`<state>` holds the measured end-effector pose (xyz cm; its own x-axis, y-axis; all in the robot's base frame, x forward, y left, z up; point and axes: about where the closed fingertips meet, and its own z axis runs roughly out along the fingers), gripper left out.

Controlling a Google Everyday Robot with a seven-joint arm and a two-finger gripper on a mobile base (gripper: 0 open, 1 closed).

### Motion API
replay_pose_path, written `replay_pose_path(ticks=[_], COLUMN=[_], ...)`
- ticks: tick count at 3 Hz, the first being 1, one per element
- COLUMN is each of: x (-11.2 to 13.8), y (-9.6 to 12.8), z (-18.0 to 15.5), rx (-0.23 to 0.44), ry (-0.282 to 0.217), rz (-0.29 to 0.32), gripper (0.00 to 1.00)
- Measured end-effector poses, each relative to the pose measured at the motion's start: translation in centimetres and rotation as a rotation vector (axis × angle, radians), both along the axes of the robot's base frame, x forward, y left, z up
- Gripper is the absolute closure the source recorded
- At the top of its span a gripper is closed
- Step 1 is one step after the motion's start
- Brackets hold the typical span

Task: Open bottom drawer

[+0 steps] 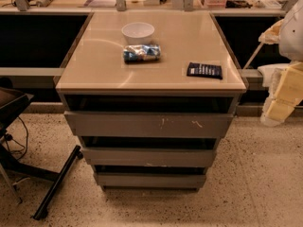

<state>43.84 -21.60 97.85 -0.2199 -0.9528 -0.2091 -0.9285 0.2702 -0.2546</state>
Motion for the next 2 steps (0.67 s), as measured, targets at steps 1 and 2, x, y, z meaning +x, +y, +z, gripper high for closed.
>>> replay_pose_path(ticks=[1, 2], x=[0.00, -0.37], y=[0.00, 0.38], z=[-0.01, -0.86], rx=[0.000, 0.003], ry=[0.000, -0.003], rz=[0.000, 0.025], gripper=[0.00, 0.00])
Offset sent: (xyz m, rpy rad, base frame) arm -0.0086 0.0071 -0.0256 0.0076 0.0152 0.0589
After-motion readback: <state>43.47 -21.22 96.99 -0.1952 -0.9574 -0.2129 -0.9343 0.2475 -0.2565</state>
